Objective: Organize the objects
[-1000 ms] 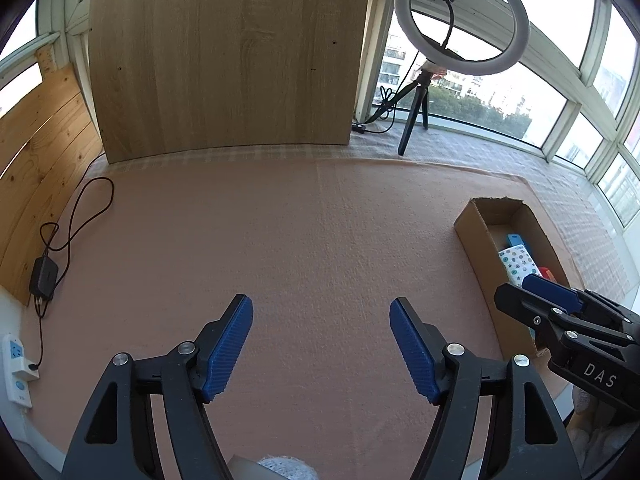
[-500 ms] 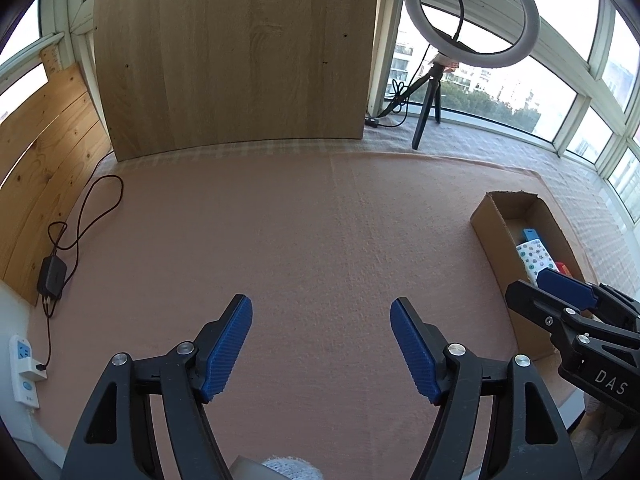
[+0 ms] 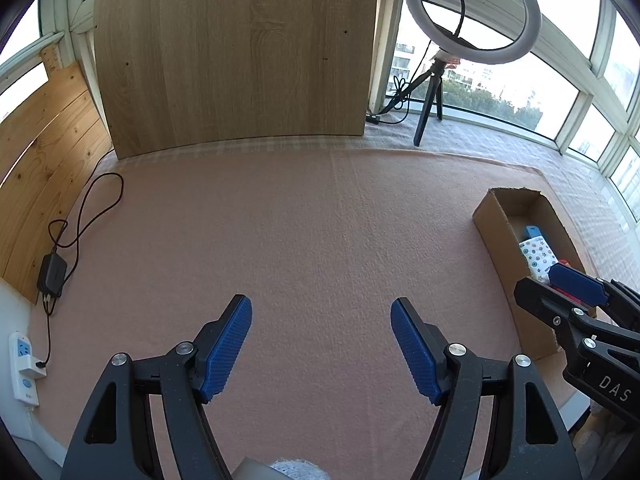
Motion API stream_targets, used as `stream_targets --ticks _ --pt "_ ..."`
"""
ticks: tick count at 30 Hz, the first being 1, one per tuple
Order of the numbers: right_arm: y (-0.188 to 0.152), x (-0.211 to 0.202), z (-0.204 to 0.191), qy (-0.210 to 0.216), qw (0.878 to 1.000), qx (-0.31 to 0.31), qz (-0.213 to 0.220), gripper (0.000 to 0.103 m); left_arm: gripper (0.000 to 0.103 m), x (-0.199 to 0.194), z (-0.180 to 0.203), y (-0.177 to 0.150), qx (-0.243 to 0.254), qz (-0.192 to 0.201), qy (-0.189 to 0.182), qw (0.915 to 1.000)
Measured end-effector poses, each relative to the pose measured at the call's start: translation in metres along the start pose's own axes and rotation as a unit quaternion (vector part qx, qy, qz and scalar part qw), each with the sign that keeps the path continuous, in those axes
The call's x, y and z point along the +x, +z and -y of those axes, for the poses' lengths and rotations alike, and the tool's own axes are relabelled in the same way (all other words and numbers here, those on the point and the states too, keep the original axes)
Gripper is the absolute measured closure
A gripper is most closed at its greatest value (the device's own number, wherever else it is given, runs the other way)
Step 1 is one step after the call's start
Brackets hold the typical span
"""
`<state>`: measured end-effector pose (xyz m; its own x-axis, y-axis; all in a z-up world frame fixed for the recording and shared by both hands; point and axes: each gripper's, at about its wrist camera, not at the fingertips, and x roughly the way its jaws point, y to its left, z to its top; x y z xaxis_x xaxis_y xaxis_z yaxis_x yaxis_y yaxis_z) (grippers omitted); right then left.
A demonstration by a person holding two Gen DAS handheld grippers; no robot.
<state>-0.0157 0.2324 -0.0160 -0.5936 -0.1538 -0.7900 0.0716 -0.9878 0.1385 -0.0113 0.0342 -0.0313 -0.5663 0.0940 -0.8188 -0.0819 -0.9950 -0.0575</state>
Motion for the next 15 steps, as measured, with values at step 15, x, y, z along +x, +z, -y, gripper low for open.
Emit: stream_targets --ticks 15 --pt "-0.0017 0.002 0.0014 0.005 1.0 0.005 -0.006 0.047 0.02 -0.003 -0.002 -0.001 0.001 0.003 -0.002 1.0"
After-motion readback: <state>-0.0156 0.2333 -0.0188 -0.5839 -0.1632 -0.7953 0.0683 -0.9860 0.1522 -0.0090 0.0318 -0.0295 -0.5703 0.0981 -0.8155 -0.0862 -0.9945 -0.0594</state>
